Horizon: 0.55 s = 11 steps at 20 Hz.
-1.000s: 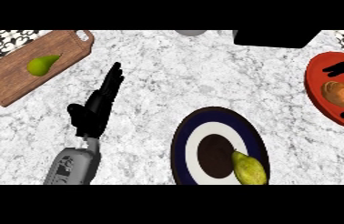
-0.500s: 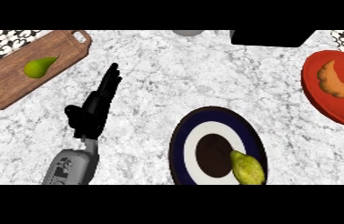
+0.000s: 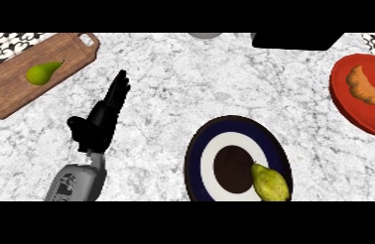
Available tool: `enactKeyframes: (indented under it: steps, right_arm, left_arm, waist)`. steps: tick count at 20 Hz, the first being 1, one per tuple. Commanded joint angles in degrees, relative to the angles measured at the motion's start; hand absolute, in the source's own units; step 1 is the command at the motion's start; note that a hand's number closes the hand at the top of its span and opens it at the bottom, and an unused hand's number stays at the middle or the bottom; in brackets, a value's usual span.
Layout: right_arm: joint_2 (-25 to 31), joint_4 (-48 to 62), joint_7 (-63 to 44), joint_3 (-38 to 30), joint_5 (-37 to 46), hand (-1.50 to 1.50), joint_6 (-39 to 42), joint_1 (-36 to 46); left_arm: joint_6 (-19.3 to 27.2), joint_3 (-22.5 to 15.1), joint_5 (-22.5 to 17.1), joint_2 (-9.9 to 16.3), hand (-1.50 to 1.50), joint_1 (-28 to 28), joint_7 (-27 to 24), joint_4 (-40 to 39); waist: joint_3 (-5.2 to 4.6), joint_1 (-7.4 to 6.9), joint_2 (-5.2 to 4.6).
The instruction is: Pick the croissant from the plate and place it in the bowl
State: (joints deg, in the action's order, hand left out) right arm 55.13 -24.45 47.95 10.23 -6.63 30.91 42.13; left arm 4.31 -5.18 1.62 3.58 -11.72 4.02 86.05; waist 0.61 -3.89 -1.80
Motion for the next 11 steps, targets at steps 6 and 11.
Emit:
enactKeyframes:
  steps: [6,11]
  right_arm:
    - [1.7,-1.3,5.4,0.5,-4.9,-1.50,18.8,-1.9]
    - [2.4,-3.9,4.7,1.9,-6.0,-1.50,19.3,-4.2]
  left_arm:
    - [-0.5,0.1,-0.7,0.0,0.00,0.8,-0.3,1.1]
    - [0.2,0.3,-0.3,0.0,0.00,0.9,0.5,1.2]
  waist:
    - [0.25,-0.34,-0.15]
    - [0.38,0.06,-0.22]
